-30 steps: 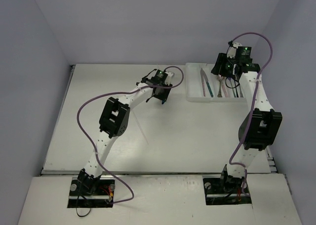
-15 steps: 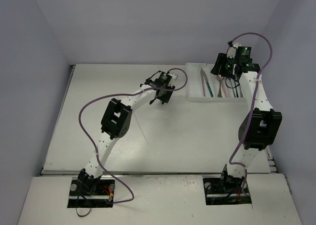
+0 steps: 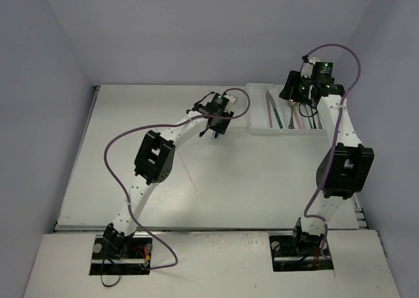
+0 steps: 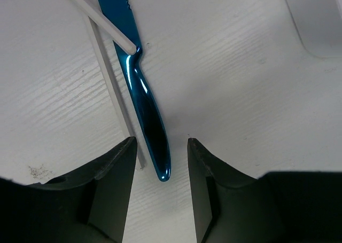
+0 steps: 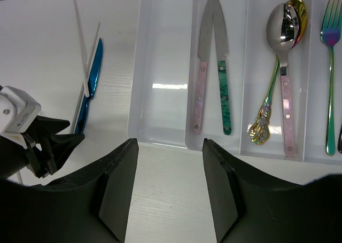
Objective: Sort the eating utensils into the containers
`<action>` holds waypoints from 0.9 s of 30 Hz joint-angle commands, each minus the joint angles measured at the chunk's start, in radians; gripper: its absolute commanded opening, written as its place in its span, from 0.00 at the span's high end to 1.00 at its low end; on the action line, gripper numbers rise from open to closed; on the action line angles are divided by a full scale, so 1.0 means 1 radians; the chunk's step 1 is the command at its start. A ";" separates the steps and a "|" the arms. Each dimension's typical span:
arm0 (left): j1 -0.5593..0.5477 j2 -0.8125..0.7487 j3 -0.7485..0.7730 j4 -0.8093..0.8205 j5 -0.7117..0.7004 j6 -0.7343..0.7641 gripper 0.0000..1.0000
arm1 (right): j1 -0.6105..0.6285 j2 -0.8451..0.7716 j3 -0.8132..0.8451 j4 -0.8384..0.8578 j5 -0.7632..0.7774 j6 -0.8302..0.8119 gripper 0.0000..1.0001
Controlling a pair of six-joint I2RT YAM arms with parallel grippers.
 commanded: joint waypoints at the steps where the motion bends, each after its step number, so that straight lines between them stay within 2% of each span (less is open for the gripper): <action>1: -0.011 -0.014 0.059 0.008 0.003 0.009 0.61 | -0.014 -0.004 0.013 0.036 -0.025 0.014 0.51; 19: -0.015 0.021 0.009 -0.001 0.044 -0.021 0.62 | -0.038 -0.001 0.015 0.037 -0.044 0.023 0.52; 27: -0.025 -0.039 -0.083 -0.044 -0.001 -0.050 0.79 | -0.047 -0.008 0.014 0.036 -0.053 0.026 0.52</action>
